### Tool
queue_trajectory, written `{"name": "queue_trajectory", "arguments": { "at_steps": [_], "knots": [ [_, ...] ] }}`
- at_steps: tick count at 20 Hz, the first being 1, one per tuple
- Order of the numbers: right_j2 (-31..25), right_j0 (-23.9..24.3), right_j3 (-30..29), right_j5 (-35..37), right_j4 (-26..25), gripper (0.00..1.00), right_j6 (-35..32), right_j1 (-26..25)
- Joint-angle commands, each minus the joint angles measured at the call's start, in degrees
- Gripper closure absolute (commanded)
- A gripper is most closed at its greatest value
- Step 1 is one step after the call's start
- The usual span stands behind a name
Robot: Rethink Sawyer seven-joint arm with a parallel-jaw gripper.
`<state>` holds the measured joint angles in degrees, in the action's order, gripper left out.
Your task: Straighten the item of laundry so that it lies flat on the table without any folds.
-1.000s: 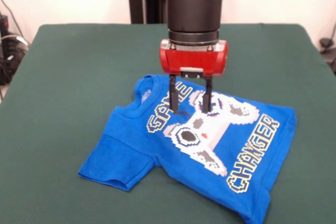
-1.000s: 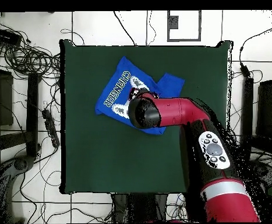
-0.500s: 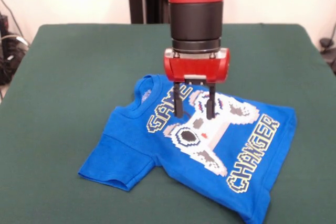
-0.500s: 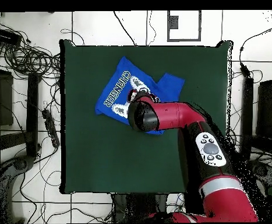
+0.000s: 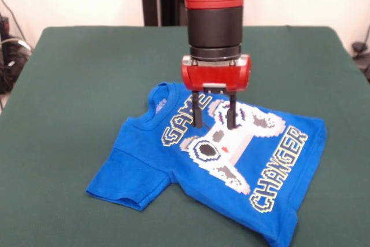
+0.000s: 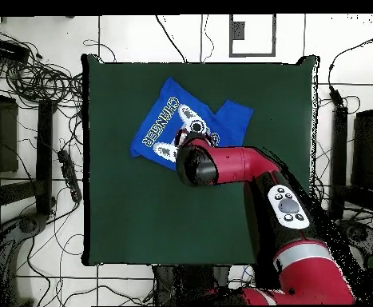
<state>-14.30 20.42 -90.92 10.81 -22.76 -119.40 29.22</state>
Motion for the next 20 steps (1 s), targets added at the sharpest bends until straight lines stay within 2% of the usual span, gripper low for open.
{"name": "queue_trajectory", "arguments": {
  "at_steps": [1,5,12,20],
  "knots": [
    [-3.54,-0.42,-5.44,-1.09,-2.03,0.0,-2.05,-4.59],
    [-4.18,0.45,-5.83,0.83,-2.25,0.0,-0.39,-4.17],
    [0.82,-2.94,-7.08,2.45,0.84,0.0,-5.75,-2.53],
    [-1.12,-0.04,-8.77,3.21,0.25,0.0,-3.14,-2.28]
  ]
}}
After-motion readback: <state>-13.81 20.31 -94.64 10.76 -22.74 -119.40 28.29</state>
